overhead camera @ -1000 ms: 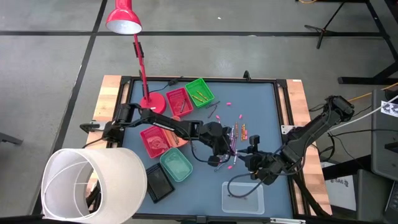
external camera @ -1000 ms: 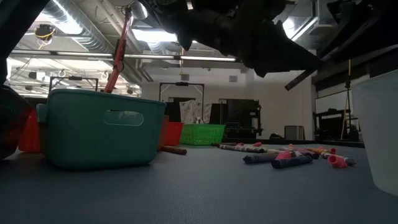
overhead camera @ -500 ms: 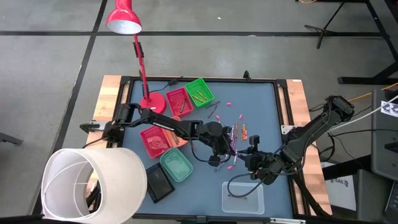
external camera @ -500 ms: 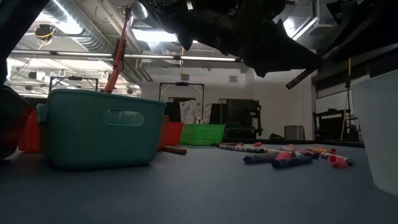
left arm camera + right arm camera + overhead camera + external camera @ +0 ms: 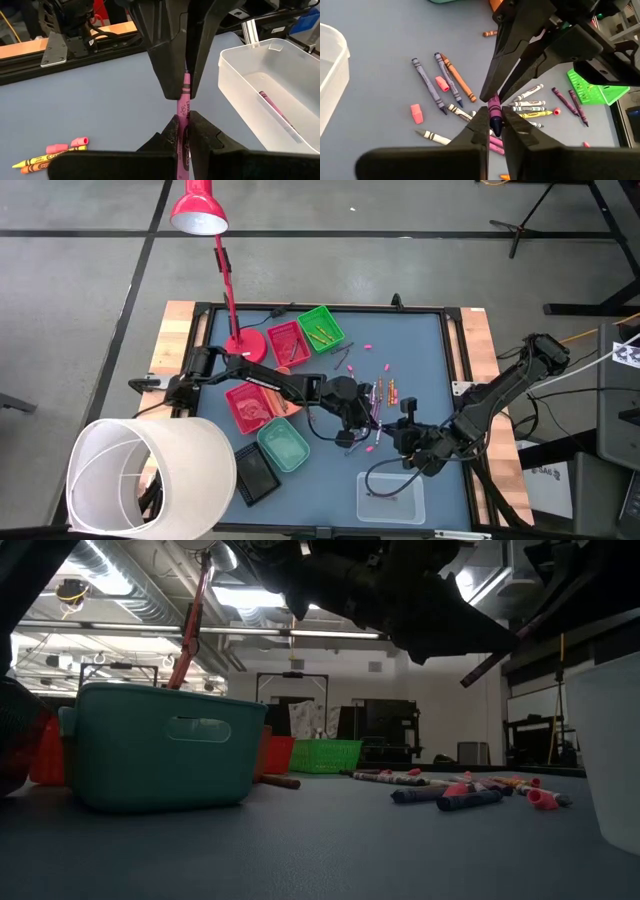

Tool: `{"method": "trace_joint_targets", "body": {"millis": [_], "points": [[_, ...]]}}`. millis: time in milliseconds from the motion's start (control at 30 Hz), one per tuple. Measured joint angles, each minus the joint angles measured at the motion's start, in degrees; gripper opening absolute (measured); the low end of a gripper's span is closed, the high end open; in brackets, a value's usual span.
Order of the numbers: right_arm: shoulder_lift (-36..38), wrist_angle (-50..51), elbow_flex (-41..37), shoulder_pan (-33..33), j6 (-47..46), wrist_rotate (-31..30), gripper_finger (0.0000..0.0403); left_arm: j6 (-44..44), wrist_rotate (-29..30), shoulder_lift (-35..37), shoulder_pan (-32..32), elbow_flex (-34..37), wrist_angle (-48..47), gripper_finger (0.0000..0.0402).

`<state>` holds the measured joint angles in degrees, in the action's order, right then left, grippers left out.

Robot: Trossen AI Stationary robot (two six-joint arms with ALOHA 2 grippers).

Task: Sort crayons
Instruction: Put the purple crayon into the white bin

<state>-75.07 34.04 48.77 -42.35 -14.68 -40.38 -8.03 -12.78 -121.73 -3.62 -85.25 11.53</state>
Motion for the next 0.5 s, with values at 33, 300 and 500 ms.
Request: {"method": "trace_joint_targets", "body": {"millis": [33, 300, 500], "points": [[0.0, 0.0, 0.0, 0.0, 0.0, 0.1, 0.0030, 0.0, 0.0, 0.0, 0.0, 0.0, 0.0, 0.0008], [0.0, -0.5, 0.0, 0.0, 0.0, 1.8, 0.0012, 0.1, 0.2, 0.0, 0.0, 0.0, -0.5, 0.0060], [0.0, -2.3, 0.0, 0.0, 0.0, 4.2, 0.0021, 0.2, 0.1, 0.1, 0.0, -0.1, -3.3, 0.0104]]}}
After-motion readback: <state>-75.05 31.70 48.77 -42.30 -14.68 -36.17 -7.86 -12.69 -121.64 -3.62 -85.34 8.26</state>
